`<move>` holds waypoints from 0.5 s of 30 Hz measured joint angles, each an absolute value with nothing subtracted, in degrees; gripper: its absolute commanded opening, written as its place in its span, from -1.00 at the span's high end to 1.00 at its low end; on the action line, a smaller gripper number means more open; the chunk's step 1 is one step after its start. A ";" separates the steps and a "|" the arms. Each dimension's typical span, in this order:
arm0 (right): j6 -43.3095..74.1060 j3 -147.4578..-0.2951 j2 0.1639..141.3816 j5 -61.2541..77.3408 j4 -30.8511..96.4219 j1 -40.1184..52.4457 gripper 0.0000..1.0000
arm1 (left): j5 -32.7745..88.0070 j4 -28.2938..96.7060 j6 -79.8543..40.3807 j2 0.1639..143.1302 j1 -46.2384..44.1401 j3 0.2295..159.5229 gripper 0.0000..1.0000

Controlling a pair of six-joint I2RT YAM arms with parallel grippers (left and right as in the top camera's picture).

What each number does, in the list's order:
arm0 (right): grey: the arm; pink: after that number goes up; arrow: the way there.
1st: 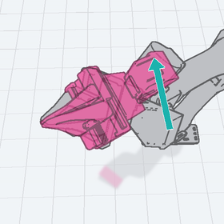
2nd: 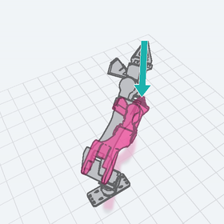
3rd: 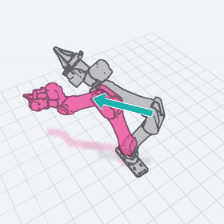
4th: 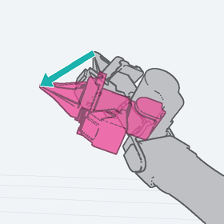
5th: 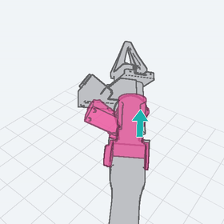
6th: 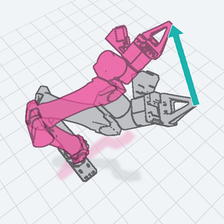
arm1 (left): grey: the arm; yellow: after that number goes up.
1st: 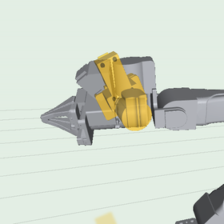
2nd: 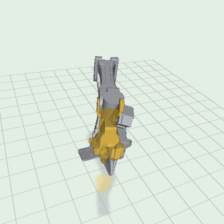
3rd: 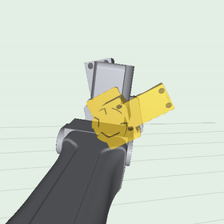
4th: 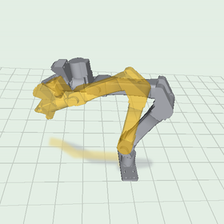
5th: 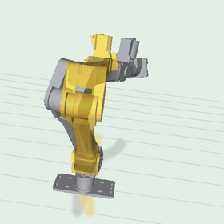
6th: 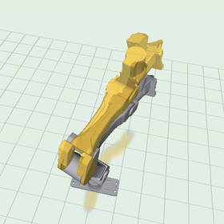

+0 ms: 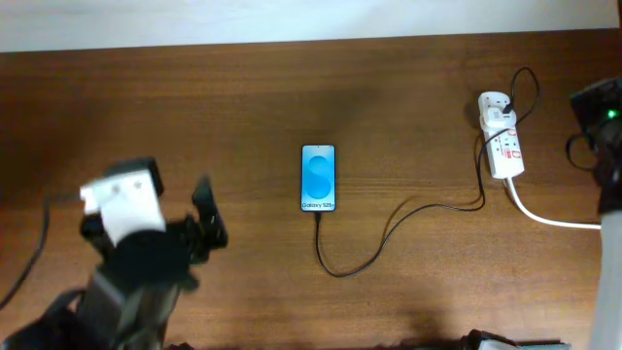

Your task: Plug charger to phone and switch on socket

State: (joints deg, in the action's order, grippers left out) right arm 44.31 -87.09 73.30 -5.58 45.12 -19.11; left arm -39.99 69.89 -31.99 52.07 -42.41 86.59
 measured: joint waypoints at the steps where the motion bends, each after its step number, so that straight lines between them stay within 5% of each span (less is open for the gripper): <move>1: 43.48 -87.09 69.65 -5.58 44.71 -18.02 0.92 | -43.03 67.72 -33.08 48.42 -44.12 83.05 -0.98; 6: 42.63 -87.11 61.89 -5.61 44.58 -17.15 0.91 | -52.58 40.07 -26.59 45.30 -41.28 69.78 -0.98; 10: 41.54 -87.09 61.30 -5.63 45.06 -17.15 0.85 | -38.89 28.77 -18.87 47.20 -25.12 65.56 -0.99; 13: 40.25 -87.09 59.09 -5.63 43.68 -17.15 0.53 | -22.37 25.28 -14.46 52.12 -9.43 64.75 -0.98; 15: 39.88 -87.15 57.14 -5.82 38.52 -17.15 0.08 | -15.57 18.04 -12.53 53.41 -0.86 64.71 -0.98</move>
State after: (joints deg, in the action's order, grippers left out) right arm 39.88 -87.15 57.14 -5.82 38.52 -17.15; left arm -15.57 18.04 -12.53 53.41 -0.86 64.71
